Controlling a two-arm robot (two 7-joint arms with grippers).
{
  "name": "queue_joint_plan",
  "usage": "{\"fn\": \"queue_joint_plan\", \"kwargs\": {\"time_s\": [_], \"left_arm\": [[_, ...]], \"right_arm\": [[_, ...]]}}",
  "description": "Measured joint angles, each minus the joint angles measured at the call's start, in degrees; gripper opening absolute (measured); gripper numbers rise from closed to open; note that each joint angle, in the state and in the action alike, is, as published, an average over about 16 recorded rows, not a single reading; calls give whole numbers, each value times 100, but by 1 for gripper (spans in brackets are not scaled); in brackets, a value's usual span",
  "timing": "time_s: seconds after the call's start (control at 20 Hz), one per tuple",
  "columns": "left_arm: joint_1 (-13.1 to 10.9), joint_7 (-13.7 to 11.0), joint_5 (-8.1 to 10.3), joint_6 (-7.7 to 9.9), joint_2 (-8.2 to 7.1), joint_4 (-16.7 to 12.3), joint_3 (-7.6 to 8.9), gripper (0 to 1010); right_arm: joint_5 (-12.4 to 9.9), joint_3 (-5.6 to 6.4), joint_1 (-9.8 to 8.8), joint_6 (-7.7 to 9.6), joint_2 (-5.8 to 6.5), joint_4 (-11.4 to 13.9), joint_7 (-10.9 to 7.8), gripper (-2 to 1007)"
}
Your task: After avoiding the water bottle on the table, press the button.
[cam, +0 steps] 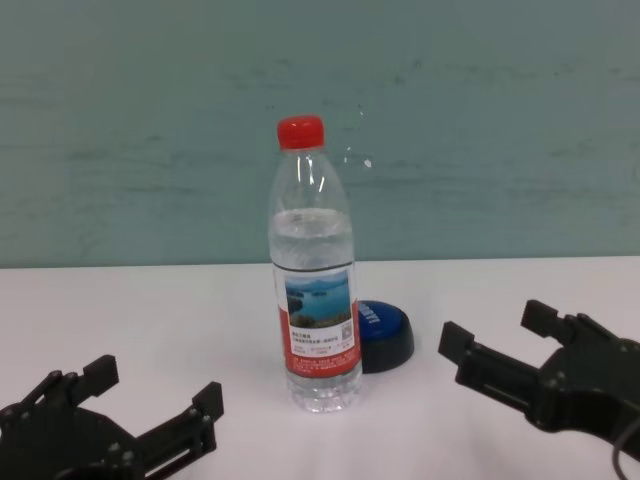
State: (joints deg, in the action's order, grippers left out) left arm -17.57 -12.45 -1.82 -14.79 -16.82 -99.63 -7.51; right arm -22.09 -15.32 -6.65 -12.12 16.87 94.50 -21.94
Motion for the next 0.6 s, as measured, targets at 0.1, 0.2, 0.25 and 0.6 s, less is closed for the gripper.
{"fn": "queue_joint_plan", "kwargs": {"time_s": [0.1,0.2,0.25,0.6], "left_arm": [[0,0,0,0,0,0,0,1000],[0,0,0,0,0,0,0,1000],[0,0,0,0,0,0,0,1000],[0,0,0,0,0,0,0,1000]], "right_arm": [[4,0,-1,-2,0,0,1,1004],[7,0,-2,-4,0,0,1,1004],[8,0,-2,-5,0,0,1,1004],[16,0,-3,-8,0,0,2,1004]]}}
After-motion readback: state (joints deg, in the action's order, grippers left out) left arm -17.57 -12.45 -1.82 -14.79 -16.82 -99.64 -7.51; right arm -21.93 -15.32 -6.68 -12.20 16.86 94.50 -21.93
